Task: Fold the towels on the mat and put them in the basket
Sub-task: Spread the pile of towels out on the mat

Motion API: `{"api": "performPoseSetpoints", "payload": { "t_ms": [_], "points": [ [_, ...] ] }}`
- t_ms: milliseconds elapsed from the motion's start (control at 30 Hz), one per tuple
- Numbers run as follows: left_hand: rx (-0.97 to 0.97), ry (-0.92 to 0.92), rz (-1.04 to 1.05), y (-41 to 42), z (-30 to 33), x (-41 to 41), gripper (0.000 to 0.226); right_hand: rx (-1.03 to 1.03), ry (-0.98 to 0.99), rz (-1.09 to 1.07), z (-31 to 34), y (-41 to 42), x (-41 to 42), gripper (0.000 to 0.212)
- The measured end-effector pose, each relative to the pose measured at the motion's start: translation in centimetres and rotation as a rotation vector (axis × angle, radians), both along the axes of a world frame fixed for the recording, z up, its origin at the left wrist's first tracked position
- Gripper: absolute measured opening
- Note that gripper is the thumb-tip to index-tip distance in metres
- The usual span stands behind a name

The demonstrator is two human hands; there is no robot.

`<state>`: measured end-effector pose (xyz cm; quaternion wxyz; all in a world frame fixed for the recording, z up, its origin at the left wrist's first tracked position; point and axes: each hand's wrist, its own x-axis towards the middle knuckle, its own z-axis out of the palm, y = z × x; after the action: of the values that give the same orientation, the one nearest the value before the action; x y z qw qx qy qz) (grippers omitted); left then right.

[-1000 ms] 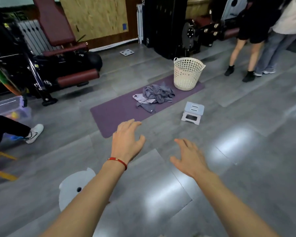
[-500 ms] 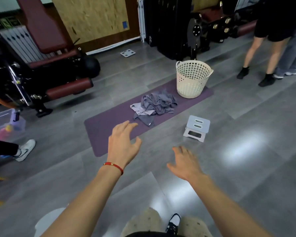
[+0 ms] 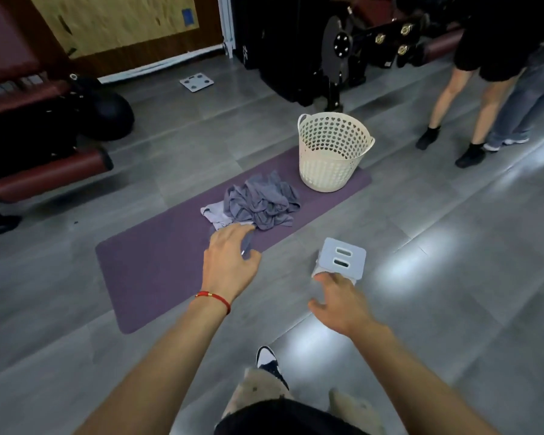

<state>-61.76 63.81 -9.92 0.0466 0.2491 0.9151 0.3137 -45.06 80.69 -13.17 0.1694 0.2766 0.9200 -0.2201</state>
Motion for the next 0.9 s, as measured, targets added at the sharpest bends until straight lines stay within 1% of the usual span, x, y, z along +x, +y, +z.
{"api": "performPoseSetpoints", "payload": {
  "t_ms": [67,200,300,400,467,533,667,800,900],
  "points": [
    [-0.013,-0.010,-0.037,2.7,-0.3,-3.7,0.047,0.007,-0.025,-0.015,-0.2,2.6,-2.9,0.053],
    [0.011,-0.035,-0.013,8.1,-0.3,-10.1,0.047,-0.035,-0.038,-0.070,-0.8,7.8,-8.7,0.059],
    [0.014,-0.060,-0.006,11.7,-1.0,-14.6,0.047,-0.059,-0.058,-0.082,-1.6,12.0,-13.7,0.049],
    [-0.036,-0.074,-0.003,15.0,-2.4,-19.0,0.050,-0.139,-0.043,-0.102,-2.8,16.4,-18.9,0.049],
    [-0.060,-0.078,0.025,17.1,-2.9,-21.5,0.052,-0.184,-0.046,-0.082,-3.6,19.5,-22.2,0.051],
    [-0.068,-0.093,0.059,18.9,-2.9,-23.3,0.049,-0.207,-0.058,-0.053,-3.9,22.3,-25.2,0.052],
    [-0.047,-0.110,0.146,21.3,-2.4,-27.7,0.047,-0.196,-0.111,0.048,-4.1,27.0,-31.9,0.053],
    [-0.039,-0.098,0.230,22.4,-1.8,-32.7,0.044,-0.197,-0.122,0.114,-4.0,30.5,-38.8,0.053],
    [-0.021,-0.090,0.293,23.8,-2.6,-36.7,0.043,-0.183,-0.122,0.155,-4.2,32.4,-43.8,0.054]
  ]
}}
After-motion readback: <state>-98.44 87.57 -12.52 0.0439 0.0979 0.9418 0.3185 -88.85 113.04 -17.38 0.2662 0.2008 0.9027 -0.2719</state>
